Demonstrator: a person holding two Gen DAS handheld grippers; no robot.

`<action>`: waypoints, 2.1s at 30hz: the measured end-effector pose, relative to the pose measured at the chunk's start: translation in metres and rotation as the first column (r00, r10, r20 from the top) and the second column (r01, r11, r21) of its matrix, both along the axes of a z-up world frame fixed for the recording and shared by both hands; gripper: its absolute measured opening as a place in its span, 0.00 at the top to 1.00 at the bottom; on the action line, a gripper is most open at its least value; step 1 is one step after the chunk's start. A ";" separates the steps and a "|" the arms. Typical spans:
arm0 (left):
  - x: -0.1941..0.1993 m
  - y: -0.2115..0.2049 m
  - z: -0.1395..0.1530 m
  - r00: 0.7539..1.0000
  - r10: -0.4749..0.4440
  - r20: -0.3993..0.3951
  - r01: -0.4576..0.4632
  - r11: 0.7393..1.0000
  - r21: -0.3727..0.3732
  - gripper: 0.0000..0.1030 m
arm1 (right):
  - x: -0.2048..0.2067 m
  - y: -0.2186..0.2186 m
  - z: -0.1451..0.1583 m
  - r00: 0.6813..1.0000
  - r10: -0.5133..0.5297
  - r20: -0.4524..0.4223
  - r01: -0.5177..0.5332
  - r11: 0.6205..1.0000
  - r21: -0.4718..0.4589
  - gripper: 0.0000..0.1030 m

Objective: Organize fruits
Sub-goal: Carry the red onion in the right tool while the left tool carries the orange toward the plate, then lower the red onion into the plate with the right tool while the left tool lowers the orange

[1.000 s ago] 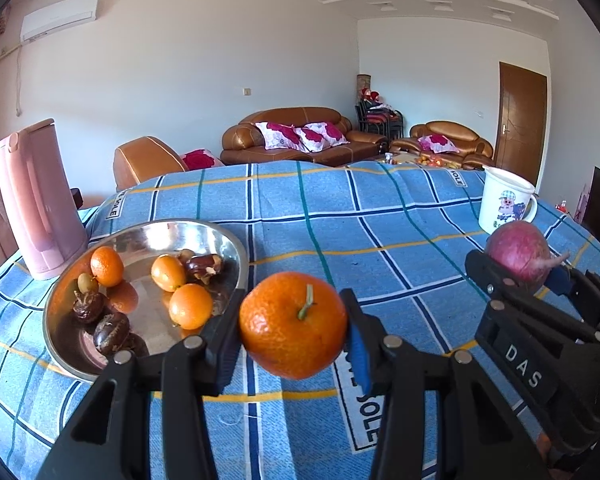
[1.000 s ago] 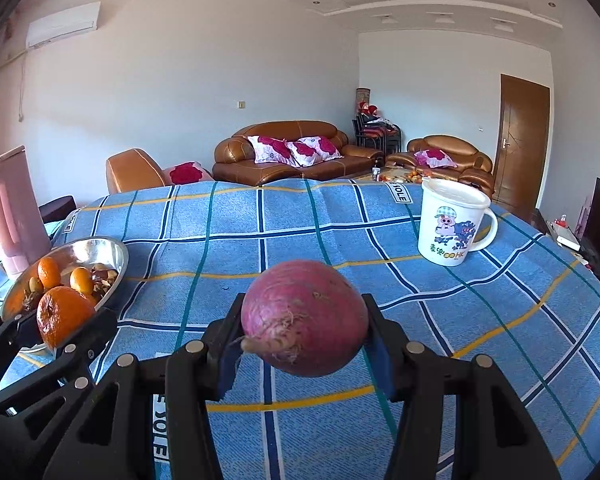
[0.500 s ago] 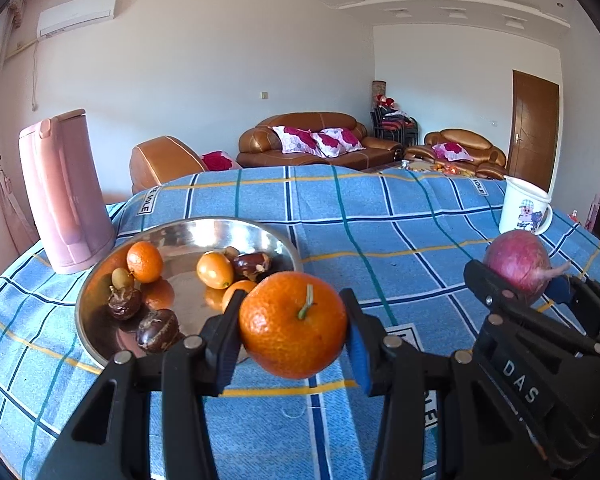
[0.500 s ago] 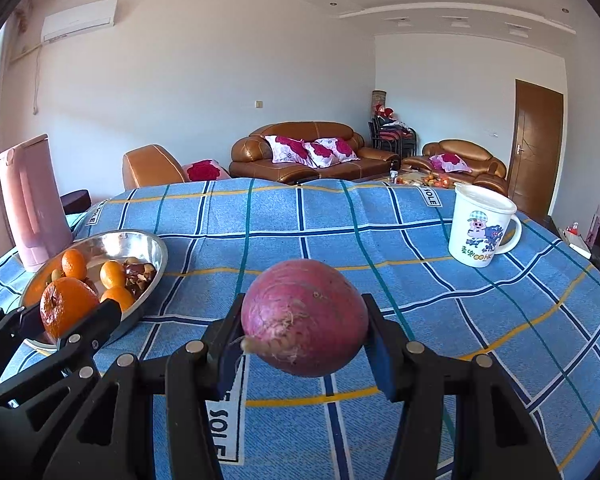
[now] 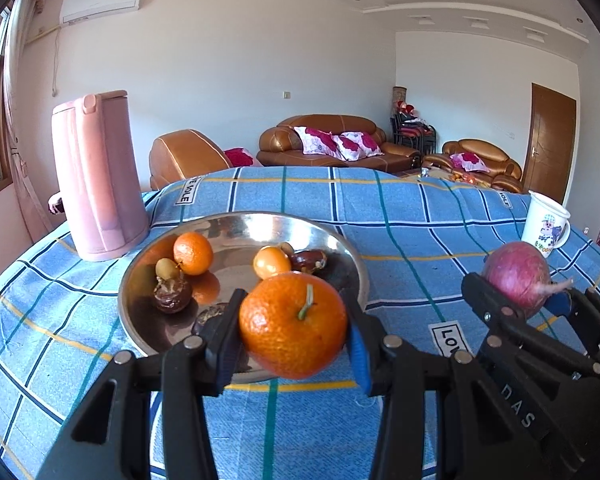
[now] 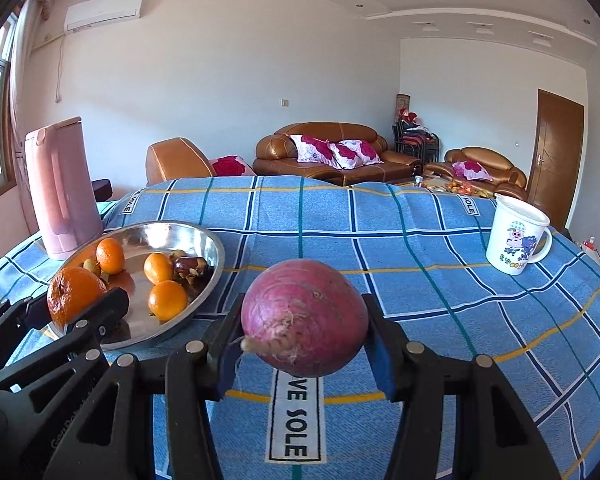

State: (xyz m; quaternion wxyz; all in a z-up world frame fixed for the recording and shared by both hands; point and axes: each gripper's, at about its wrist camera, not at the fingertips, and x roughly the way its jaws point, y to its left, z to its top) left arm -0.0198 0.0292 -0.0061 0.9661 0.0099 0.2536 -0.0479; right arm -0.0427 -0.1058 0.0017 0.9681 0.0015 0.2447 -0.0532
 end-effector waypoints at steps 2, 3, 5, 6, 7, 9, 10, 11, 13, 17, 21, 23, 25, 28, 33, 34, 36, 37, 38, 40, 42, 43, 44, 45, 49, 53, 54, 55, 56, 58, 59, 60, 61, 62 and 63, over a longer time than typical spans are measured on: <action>-0.001 0.005 0.000 1.000 0.008 0.002 -0.008 1.000 0.000 0.54 | -0.001 0.009 0.000 1.000 0.014 0.002 -0.014 1.000 -0.003 0.46; -0.001 0.008 0.000 1.000 0.013 0.004 -0.013 1.000 0.000 0.54 | -0.002 0.012 0.000 1.000 0.020 0.004 -0.020 1.000 -0.006 0.46; -0.003 0.014 0.001 1.000 0.024 0.008 -0.024 1.000 -0.001 0.54 | -0.003 0.018 0.001 1.000 0.029 0.008 -0.029 1.000 -0.008 0.46; -0.004 0.017 0.001 1.000 0.029 0.009 -0.029 1.000 -0.002 0.54 | -0.003 0.021 0.001 0.999 0.034 0.009 -0.034 0.999 -0.007 0.46; -0.004 0.020 0.001 0.999 0.035 0.008 -0.035 0.999 -0.003 0.54 | -0.004 0.023 0.001 0.999 0.037 0.010 -0.037 0.999 -0.006 0.46; -0.005 0.026 0.001 0.999 0.043 0.007 -0.043 0.999 -0.006 0.54 | -0.004 0.027 0.001 0.999 0.042 0.010 -0.042 0.999 0.000 0.46; -0.006 0.028 0.001 0.999 0.049 0.008 -0.049 0.999 -0.006 0.54 | -0.005 0.029 0.001 0.999 0.045 0.010 -0.045 0.999 0.004 0.46; -0.006 0.031 0.001 0.998 0.054 0.009 -0.054 0.999 -0.006 0.54 | -0.005 0.031 0.001 0.999 0.048 0.010 -0.048 0.999 0.008 0.46; -0.007 0.036 0.001 0.998 0.064 0.011 -0.064 0.998 -0.006 0.54 | -0.006 0.036 0.002 0.999 0.053 0.014 -0.053 0.999 0.013 0.46; -0.008 0.045 0.000 0.997 0.080 0.009 -0.080 0.997 -0.009 0.54 | -0.005 0.046 0.002 0.997 0.071 0.014 -0.071 0.997 0.018 0.46; -0.007 0.052 0.001 0.996 0.094 0.011 -0.093 0.996 -0.006 0.54 | -0.004 0.057 0.002 0.996 0.090 0.012 -0.090 0.996 0.012 0.46; -0.006 0.057 0.001 0.995 0.102 0.010 -0.102 0.995 -0.009 0.54 | -0.003 0.061 0.002 0.995 0.098 0.011 -0.098 0.995 0.011 0.46; -0.005 0.063 0.001 0.994 0.110 0.008 -0.110 0.994 -0.014 0.54 | -0.002 0.065 0.002 0.995 0.104 0.009 -0.104 0.994 0.012 0.46; -0.003 0.068 0.001 0.993 0.119 0.007 -0.119 0.993 -0.014 0.54 | 0.001 0.068 0.001 0.994 0.110 0.007 -0.110 0.994 0.020 0.46; 0.001 0.077 0.000 0.992 0.128 0.005 -0.127 0.992 -0.018 0.54 | 0.005 0.075 0.000 0.993 0.118 0.000 -0.118 0.993 0.026 0.46; 0.001 0.078 0.000 0.992 0.130 0.005 -0.130 0.991 -0.018 0.54 | 0.005 0.077 0.000 0.993 0.119 -0.001 -0.119 0.993 0.026 0.46; 0.001 0.082 0.000 0.991 0.136 0.004 -0.136 0.991 -0.021 0.54 | 0.007 0.079 0.001 0.993 0.119 0.000 -0.119 0.993 0.027 0.46; 0.002 0.083 0.000 0.990 0.138 0.003 -0.138 0.990 -0.022 0.54 | 0.007 0.080 0.001 0.993 0.119 0.000 -0.119 0.993 0.026 0.46; 0.003 0.085 0.000 0.990 0.140 0.001 -0.140 0.990 -0.022 0.54 | 0.008 0.082 0.001 0.993 0.119 -0.001 -0.119 0.993 0.025 0.46; 0.003 0.088 0.000 0.989 0.146 0.002 -0.146 0.989 -0.021 0.54 | 0.010 0.084 0.000 0.993 0.118 -0.002 -0.118 0.993 0.025 0.46; 0.004 0.091 0.000 0.989 0.151 0.003 -0.151 0.988 -0.021 0.54 | 0.011 0.087 0.000 0.993 0.121 -0.003 -0.120 0.992 0.024 0.46; 0.004 0.092 0.001 0.988 0.153 0.002 -0.153 0.988 -0.022 0.54 | 0.012 0.089 0.001 0.993 0.121 -0.002 -0.121 0.992 0.021 0.46; 0.005 0.094 0.001 0.988 0.156 0.001 -0.156 0.987 -0.024 0.54 | 0.013 0.091 0.001 0.993 0.121 0.000 -0.121 0.993 0.017 0.46; 0.005 0.096 0.000 0.987 0.159 0.000 -0.159 0.987 -0.028 0.54 | 0.013 0.093 0.001 0.993 0.122 0.001 -0.122 0.992 0.013 0.46; 0.005 0.100 0.000 0.987 0.160 -0.002 -0.160 0.986 -0.037 0.54 | 0.013 0.099 0.002 0.991 0.133 0.006 -0.133 0.991 0.004 0.46; 0.004 0.101 0.001 0.988 0.155 0.002 -0.155 0.987 -0.033 0.54 | 0.012 0.100 0.002 0.991 0.135 0.014 -0.135 0.991 0.006 0.46; 0.004 0.102 0.001 0.988 0.153 0.001 -0.153 0.988 -0.034 0.54 | 0.012 0.099 0.002 0.990 0.137 0.014 -0.137 0.991 0.011 0.46; 0.003 0.104 0.001 0.988 0.154 -0.001 -0.154 0.987 -0.036 0.54 | 0.012 0.099 0.002 0.990 0.138 0.014 -0.139 0.990 0.017 0.46; 0.004 0.107 0.001 0.988 0.157 -0.003 -0.157 0.987 -0.039 0.54 | 0.012 0.099 0.002 0.990 0.137 0.014 -0.138 0.990 0.019 0.46; 0.002 0.111 0.001 0.986 0.164 -0.002 -0.164 0.986 -0.041 0.54 | 0.010 0.099 0.002 0.991 0.134 0.020 -0.135 0.991 0.017 0.46; 0.002 0.112 0.001 0.986 0.167 -0.001 -0.167 0.985 -0.040 0.54 | 0.009 0.100 0.002 0.990 0.136 0.023 -0.137 0.991 0.014 0.46; 0.002 0.114 0.001 0.985 0.172 0.000 -0.172 0.984 -0.037 0.54 | 0.009 0.102 0.002 0.990 0.139 0.025 -0.139 0.990 0.011 0.46; 0.003 0.116 0.001 0.985 0.175 -0.001 -0.175 0.984 -0.035 0.54 | 0.009 0.103 0.002 0.990 0.141 0.026 -0.142 0.990 0.011 0.46; 0.004 0.117 0.001 0.984 0.179 -0.001 -0.179 0.983 -0.033 0.54 | 0.008 0.105 0.002 0.989 0.144 0.025 -0.144 0.989 0.013 0.46; 0.005 0.119 0.000 0.983 0.182 -0.002 -0.182 0.983 -0.030 0.54 | 0.009 0.107 0.002 0.989 0.146 0.024 -0.146 0.989 0.015 0.46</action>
